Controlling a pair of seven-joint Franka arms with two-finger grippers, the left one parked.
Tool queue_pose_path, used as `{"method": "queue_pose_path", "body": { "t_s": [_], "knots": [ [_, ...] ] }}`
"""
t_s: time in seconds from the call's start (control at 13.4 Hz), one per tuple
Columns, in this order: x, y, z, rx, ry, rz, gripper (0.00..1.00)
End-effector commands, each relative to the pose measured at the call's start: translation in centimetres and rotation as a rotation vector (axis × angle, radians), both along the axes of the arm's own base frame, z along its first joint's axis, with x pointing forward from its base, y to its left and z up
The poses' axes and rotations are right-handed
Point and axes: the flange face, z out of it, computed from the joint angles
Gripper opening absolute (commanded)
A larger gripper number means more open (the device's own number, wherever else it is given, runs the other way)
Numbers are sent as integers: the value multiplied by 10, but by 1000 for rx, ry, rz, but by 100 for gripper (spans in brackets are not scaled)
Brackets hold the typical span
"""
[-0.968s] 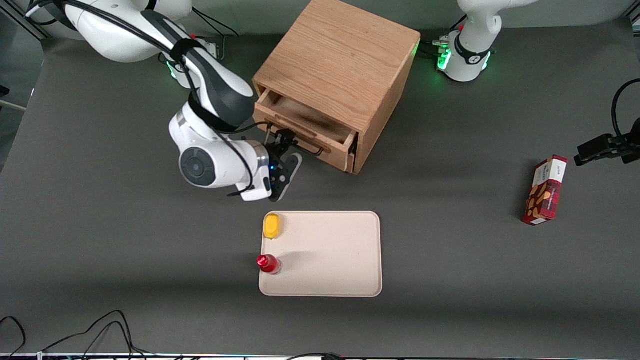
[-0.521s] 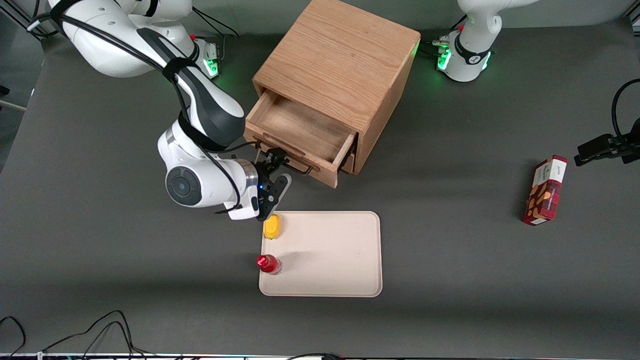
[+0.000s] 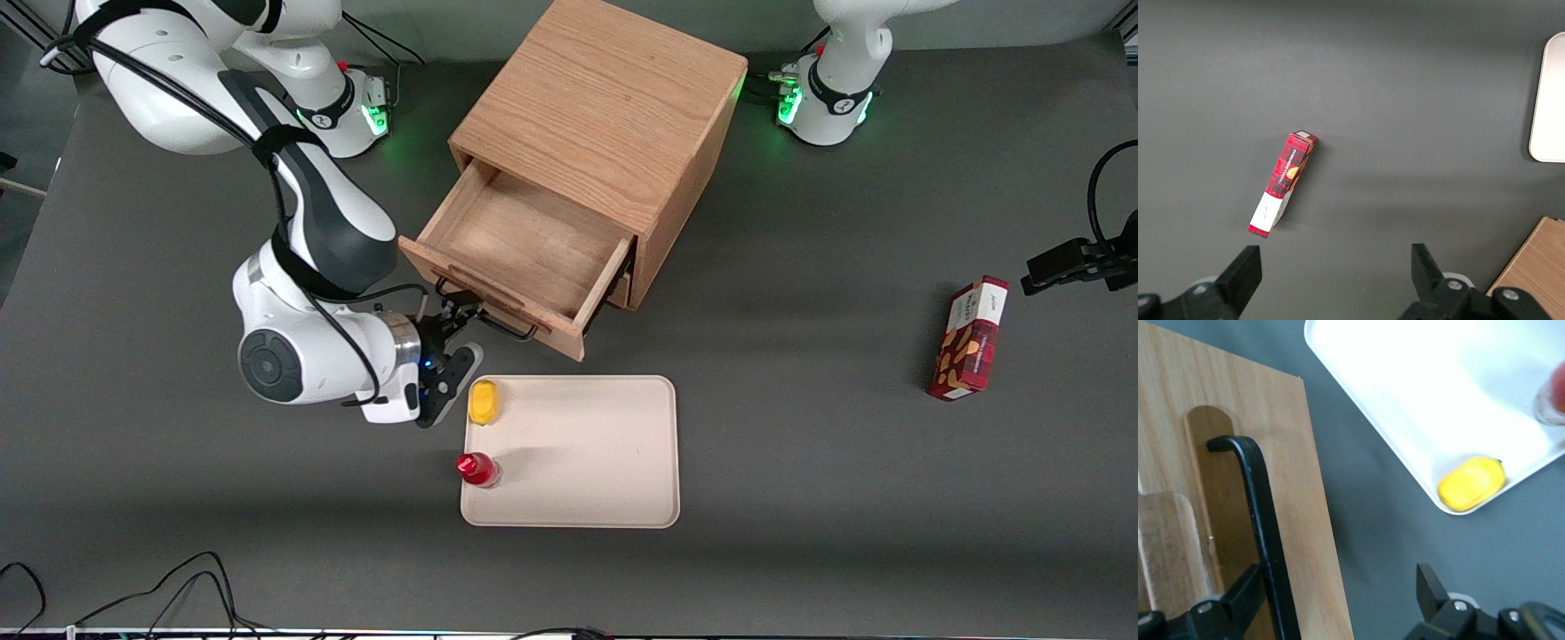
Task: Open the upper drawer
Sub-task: 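Pull the upper drawer handle outward from the cabinet with the right gripper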
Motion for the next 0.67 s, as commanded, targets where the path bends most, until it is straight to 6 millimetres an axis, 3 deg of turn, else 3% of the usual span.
{"method": "queue_pose_path", "body": {
  "t_s": [0.0,0.3,0.52,0.6],
  "knots": [
    [15,-6,0,-9,-13,-13,100],
    [30,-25,22,-11,-34,-37,100],
    [30,-38,26,-37,-8,-35,100],
    [32,-39,36,-33,-20,-37,100]
  ]
}}
